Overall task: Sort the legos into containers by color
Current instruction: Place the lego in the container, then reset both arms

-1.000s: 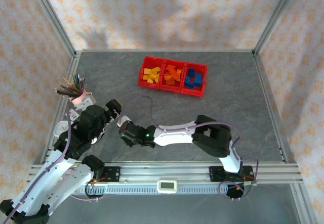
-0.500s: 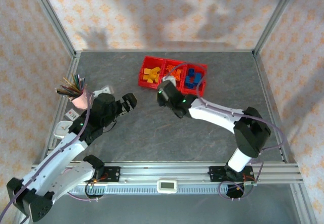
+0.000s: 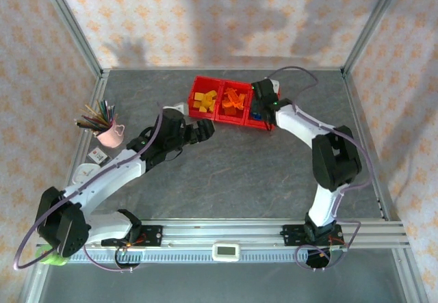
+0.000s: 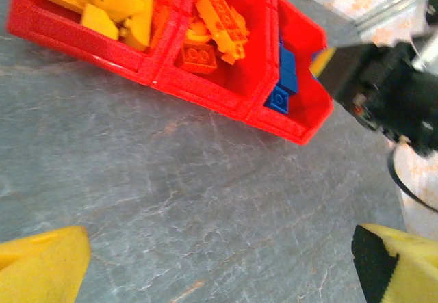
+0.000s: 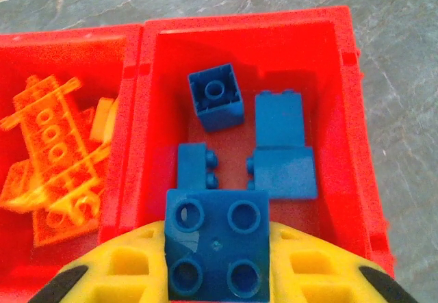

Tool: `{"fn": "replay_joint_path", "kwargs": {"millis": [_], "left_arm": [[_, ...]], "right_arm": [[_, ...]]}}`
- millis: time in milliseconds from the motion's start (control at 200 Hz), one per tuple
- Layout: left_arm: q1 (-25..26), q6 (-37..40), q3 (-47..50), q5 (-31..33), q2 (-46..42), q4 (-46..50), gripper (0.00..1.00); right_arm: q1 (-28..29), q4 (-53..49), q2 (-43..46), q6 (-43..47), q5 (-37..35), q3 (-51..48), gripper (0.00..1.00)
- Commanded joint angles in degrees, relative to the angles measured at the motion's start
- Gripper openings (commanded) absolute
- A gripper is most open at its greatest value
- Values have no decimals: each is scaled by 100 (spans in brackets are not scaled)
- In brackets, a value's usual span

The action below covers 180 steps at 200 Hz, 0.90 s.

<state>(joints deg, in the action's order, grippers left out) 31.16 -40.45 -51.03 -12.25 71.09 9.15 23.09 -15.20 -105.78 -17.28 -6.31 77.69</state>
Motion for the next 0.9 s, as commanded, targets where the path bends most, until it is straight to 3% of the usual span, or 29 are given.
{"fn": "replay_joint_path", "kwargs": {"millis": [0, 100, 225, 465, 581, 671, 746, 896], "left_arm": [[85, 120, -220, -132, 256, -476, 99], [108, 107, -277, -145, 444, -537, 99], [110, 116, -295, -56, 516, -530, 99], [101, 142, -199, 289, 342, -498, 99], [3, 281, -180, 500, 186, -418, 99], [-299, 381, 11, 682, -40, -516, 99], [-714, 452, 186, 1131, -230, -500, 99], [-1569, 652, 722, 2391, -436, -773, 99]], "right_arm": [[-215, -20, -395, 172, -3, 443, 27], [-377, 64, -758, 280, 221, 703, 33], [-393, 34, -863, 369, 293, 955, 48], [-393, 581, 39, 559, 783, 337, 67], [-389, 855, 764, 526, 690, -208, 74], [-402, 926, 1352, 462, 262, -652, 83], [-431, 1014, 1818, 321, -561, -1180, 99], [-868, 1711, 2706, -152, -2093, -2718, 100]]}}
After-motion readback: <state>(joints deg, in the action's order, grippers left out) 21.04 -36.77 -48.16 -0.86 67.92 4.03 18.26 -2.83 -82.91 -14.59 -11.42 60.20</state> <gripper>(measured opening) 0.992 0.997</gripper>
